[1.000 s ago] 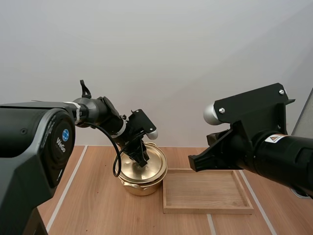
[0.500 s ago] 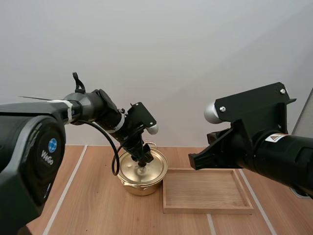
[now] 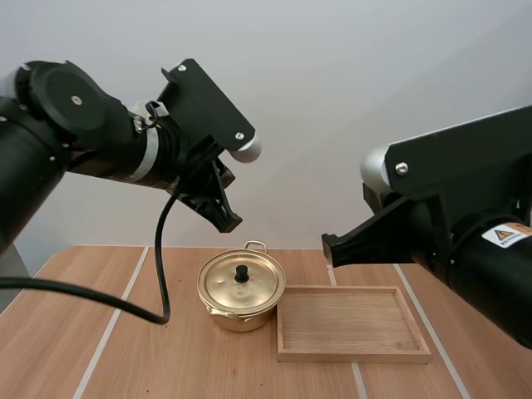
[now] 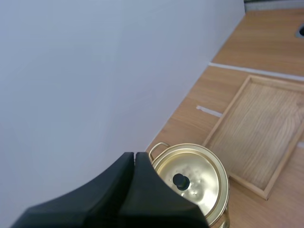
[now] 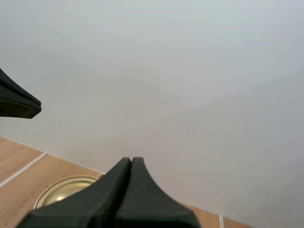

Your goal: Open the lid, put the grape in the pot, and close it

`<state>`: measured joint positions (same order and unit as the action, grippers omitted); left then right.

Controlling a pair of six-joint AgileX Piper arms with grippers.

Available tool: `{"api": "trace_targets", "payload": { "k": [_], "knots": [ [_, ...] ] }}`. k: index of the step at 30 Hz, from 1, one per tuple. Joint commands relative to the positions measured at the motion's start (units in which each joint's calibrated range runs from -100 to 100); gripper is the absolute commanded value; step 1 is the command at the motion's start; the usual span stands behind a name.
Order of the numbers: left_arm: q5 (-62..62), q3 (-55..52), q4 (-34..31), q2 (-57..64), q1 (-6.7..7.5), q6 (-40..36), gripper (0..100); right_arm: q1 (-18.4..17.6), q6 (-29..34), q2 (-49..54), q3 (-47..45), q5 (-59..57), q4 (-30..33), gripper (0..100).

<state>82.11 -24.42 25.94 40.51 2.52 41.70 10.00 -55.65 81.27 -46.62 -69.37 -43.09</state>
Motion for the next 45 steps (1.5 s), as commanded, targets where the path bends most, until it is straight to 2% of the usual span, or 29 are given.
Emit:
{"api": "trace_targets", "payload": {
  "k": [1, 4, 5, 10, 12, 15, 19, 23, 29, 33, 38, 42, 45],
  "knots": [
    [-2.6, -0.8, -3.8, 6.2, 0.10, -8.9, 0, -1.3, -0.6, 4.5, 0.0, 3.0, -2.9, 0],
    [-8.6, -4.5, -6.4, 11.3, 0.10, -12.5, 0, -3.3, 0.1, 7.3, -0.5, 8.7, -4.7, 0],
    [-14.1, -7.6, -8.3, 15.2, 0.10, -14.5, 0, -4.3, 1.0, 8.9, -1.2, 12.0, -4.9, 0],
    [-28.7, -21.1, -9.5, 29.2, 0.10, -20.0, 0, -6.0, 0.8, 13.4, -4.4, 17.5, -3.1, 0],
    [-34.1, -25.4, -9.5, 35.4, 0.10, -23.0, 0, -7.3, 1.1, 15.6, -7.2, 23.7, -0.9, 0],
    [-41.4, -30.0, -9.5, 44.6, 0.10, -29.5, 0, -9.3, 5.8, 17.5, -11.1, 30.4, 5.3, 0],
    [-42.5, -32.2, -11.3, 52.9, 0.10, -34.6, 0, -11.5, 13.4, 18.7, -12.7, 29.4, 12.9, 0],
    [-35.8, -32.9, -12.0, 59.2, 0.10, -34.6, 0, -12.5, 15.0, 18.7, -12.2, 27.9, 15.2, 0],
    [-34.3, -34.4, -11.6, 59.5, 0.10, -37.9, 0, -12.9, 15.0, 18.7, -15.5, 26.2, 15.9, 0],
    [-41.1, -41.0, -12.6, 59.5, 0.10, -37.5, 0, -12.9, 15.0, 18.7, -25.5, 38.7, 15.9, 0],
    [-51.8, -52.8, -13.4, 59.5, 0.10, -37.5, 0, -12.8, 15.2, 18.7, -40.6, 60.9, 13.6, 0],
    [-56.4, -61.7, -13.4, 59.5, 0.10, -37.5, 0, -12.2, 15.2, 18.7, -49.1, 64.1, 10.4, 0],
    [-60.1, -67.3, -13.4, 59.5, 0.10, -37.5, 0, -12.0, 15.0, 18.7, -53.4, 64.1, 10.4, 0]
  ]
}}
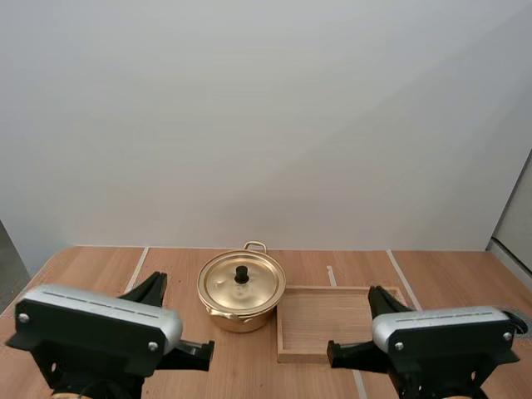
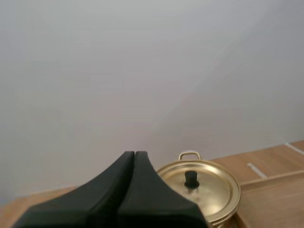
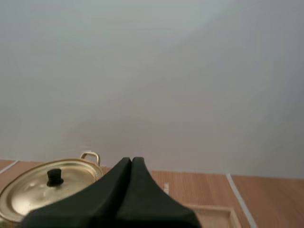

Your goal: Open the lid, put the grape in the pot, and close it

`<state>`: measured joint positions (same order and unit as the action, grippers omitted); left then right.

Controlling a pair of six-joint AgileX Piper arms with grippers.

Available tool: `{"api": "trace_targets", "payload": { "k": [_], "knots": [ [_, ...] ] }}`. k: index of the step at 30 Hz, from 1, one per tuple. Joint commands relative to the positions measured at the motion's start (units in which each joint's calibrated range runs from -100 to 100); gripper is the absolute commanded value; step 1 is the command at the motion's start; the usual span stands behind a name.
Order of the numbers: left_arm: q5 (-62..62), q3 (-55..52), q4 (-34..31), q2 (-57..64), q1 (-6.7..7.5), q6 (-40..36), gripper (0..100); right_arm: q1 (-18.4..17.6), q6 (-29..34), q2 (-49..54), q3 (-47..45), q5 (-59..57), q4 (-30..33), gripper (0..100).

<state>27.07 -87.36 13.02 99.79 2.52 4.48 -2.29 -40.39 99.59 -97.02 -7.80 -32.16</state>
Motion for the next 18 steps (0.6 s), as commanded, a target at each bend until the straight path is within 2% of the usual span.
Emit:
{"api": "trace_targets", "payload": {
  "k": [1, 5, 7, 9, 14, 18],
  "knots": [
    [-7.0, -7.3, -0.5, 0.2, 0.10, -0.3, 0, 0.5, -0.2, 0.4, -3.0, 2.5, -0.4, 0],
    [-13.5, -12.6, -0.5, 0.2, -0.06, -0.4, 0, 1.3, -0.6, 0.4, -3.0, -8.8, 4.0, 0],
    [-5.4, -12.6, -0.1, 0.2, -0.40, -1.0, 0, 1.3, -0.6, 0.4, -3.0, -11.8, 7.1, 0],
    [-3.4, -12.6, -0.3, 0.2, -0.71, -3.7, 0, 1.3, -0.6, 0.4, -3.0, -15.1, 9.3, 0],
    [2.9, -12.6, -3.1, 0.2, -1.18, -9.7, 0, 1.6, 1.8, 0.4, -3.0, -19.9, 9.3, 0],
    [2.9, -12.6, -3.7, 0.2, -1.18, -9.9, 0, 2.7, 2.9, 0.4, -3.0, -23.5, 9.3, 0]
  ]
}}
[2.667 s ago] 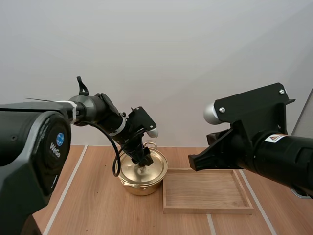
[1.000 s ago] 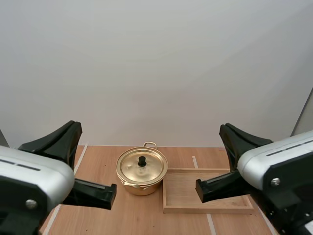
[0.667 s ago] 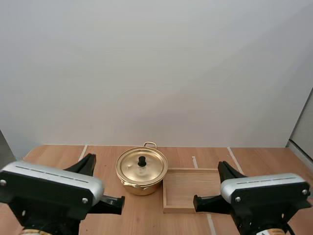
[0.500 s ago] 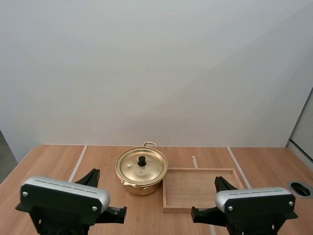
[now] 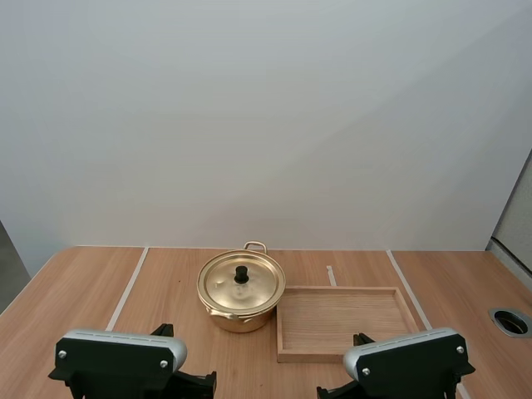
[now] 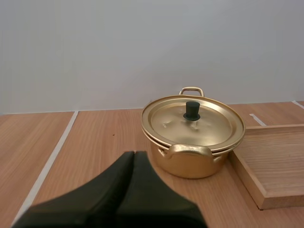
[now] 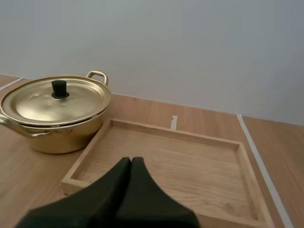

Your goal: Open the lid, put the grape in the pot, and close it

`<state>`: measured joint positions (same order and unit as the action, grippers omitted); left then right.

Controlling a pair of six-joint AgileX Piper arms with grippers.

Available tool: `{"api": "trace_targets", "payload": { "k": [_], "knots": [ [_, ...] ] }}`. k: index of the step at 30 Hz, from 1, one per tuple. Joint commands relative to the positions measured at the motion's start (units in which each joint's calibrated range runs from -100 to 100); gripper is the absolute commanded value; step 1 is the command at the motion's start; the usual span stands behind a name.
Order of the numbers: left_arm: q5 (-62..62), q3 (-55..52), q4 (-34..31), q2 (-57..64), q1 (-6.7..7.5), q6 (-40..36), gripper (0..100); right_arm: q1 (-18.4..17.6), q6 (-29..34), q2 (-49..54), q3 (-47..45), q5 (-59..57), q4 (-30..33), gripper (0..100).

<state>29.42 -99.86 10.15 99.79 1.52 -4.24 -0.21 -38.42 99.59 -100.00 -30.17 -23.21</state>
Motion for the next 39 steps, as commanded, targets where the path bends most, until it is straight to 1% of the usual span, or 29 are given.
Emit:
{"api": "trace_targets", "payload": {
  "k": [1, 5, 10, 39],
  "knots": [
    [0.6, -0.1, -0.8, 0.2, -0.18, -1.2, 0, 0.8, 1.3, 0.4, 0.0, -1.1, 0.4, 0],
    [0.9, -0.1, -1.3, 0.2, -0.18, -1.2, 0, 1.2, 1.6, 0.4, 0.0, -2.6, 0.6, 0],
    [-2.1, -0.1, -1.3, 0.2, -0.18, -1.2, 0, 1.2, 1.5, 0.4, 0.0, -3.0, 0.9, 0],
    [-2.1, -0.1, -1.3, 0.2, -0.18, -1.2, 0, 1.2, 1.5, 0.4, 0.0, -3.0, 0.9, 0]
  ]
}}
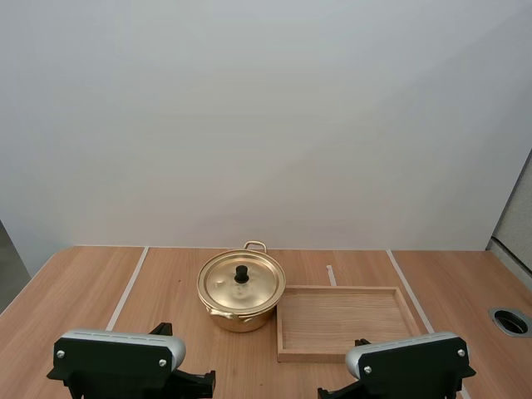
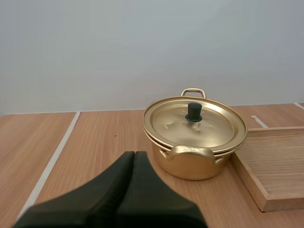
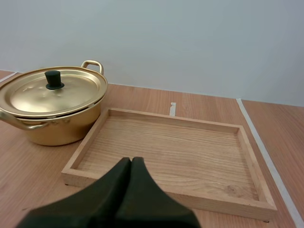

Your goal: Open the lid, put the grape in the pot, and close it

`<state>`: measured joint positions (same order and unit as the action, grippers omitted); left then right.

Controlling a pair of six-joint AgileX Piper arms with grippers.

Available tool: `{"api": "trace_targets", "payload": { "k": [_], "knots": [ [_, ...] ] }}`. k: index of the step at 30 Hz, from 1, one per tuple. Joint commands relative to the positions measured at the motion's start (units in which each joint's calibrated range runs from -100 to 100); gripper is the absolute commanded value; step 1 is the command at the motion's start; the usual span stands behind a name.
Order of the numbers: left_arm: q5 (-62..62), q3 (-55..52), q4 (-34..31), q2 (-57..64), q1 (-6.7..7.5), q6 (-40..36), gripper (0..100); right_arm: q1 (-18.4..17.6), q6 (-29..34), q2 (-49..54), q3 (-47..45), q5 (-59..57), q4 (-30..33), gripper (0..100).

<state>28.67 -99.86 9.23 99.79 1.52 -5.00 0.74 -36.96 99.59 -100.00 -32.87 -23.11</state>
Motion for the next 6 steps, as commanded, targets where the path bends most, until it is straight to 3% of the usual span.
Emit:
{"api": "trace_targets", "payload": {
  "k": [1, 6],
  "knots": [
    [-1.4, -0.1, -0.4, 0.2, -0.18, -0.4, 0, 0.2, 0.1, 0.4, 0.0, -0.3, 0.8, 0],
    [-1.4, -0.1, -0.4, 0.2, -0.18, -0.4, 0, 0.2, 0.1, 0.4, 0.0, -0.3, 0.8, 0]
  ]
}}
